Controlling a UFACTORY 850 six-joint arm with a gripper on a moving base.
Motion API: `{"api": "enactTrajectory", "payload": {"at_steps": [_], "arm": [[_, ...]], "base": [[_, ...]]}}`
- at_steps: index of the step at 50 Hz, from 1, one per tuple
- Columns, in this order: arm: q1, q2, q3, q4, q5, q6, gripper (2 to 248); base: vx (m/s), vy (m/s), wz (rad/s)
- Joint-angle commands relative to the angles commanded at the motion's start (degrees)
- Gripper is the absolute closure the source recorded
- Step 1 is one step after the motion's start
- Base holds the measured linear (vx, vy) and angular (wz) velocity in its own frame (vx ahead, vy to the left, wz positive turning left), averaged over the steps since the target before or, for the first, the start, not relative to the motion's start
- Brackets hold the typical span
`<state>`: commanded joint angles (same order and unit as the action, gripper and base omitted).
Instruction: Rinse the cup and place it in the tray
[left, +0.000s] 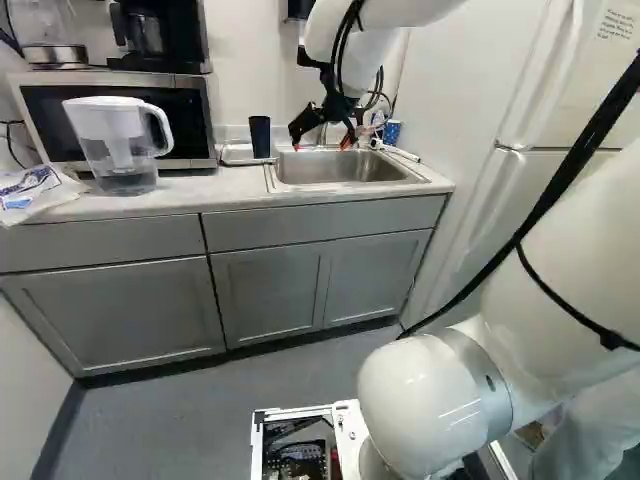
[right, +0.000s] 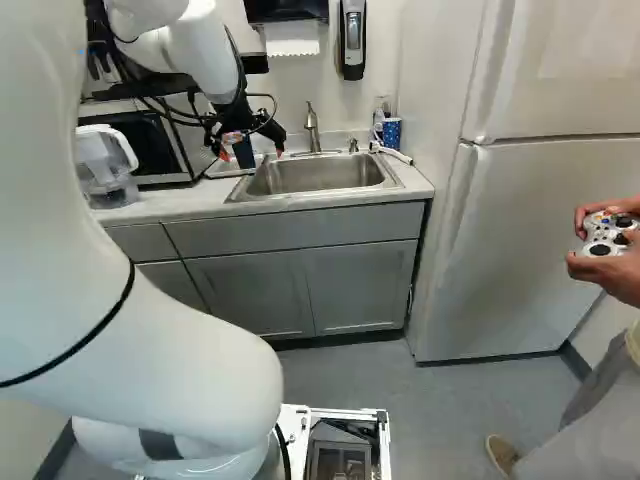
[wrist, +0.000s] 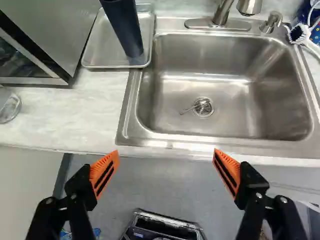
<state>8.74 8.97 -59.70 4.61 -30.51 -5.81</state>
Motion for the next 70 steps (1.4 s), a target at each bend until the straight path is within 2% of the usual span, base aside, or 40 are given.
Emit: {"api": "enactTrajectory", "payload": {"at_steps": [70], "arm": [[0.0,0.0,0.0,0.0,0.0,0.0,3]], "base": [[-0.088,0.002,0.018]]}}
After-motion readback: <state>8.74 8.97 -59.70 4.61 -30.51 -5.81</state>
